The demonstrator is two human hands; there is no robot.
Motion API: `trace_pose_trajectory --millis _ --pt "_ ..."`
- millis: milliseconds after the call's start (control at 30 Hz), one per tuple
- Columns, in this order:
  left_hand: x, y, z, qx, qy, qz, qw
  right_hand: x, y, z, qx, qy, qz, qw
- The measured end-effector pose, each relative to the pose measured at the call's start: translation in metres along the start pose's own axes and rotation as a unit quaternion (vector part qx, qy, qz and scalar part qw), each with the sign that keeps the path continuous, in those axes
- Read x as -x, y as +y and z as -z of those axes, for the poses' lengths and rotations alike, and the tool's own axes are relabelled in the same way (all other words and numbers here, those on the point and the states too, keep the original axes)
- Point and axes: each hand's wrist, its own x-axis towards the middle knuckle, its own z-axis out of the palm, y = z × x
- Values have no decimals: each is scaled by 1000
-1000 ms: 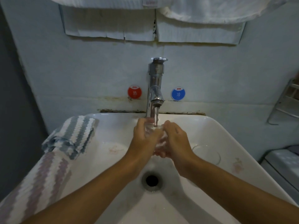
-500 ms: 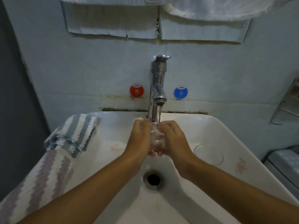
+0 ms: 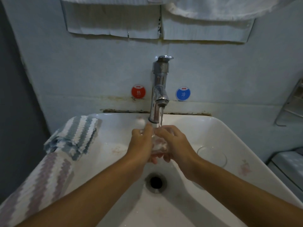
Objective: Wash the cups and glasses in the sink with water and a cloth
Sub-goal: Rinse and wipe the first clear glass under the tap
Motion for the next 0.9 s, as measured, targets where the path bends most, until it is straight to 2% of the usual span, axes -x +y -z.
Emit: trace_pose_trajectory --millis 133,233,400,467,567,667,900 --pt "2 1 -3 8 -2 -27 1000 0 0 -2 -2 48 -11 999" --pt "0 -1 -9 -52 -5 -85 995 -3 1 0 -8 74 -54 996" --pt "1 -4 -9 -56 -22 -82 995 -6 1 7 -20 56 -74 995" --pt "1 -3 -7 -36 -20 -72 997 -5 0 5 -11 51 -61 997" --pt "2 0 -2 6 -12 -41 999 -4 1 2 16 28 12 999" --pt "4 3 1 7 -4 -52 999 -2 1 -1 6 16 56 998" --pt "5 1 -6 -30 -35 -143 989 -2 -2 1 -3 78 0 997"
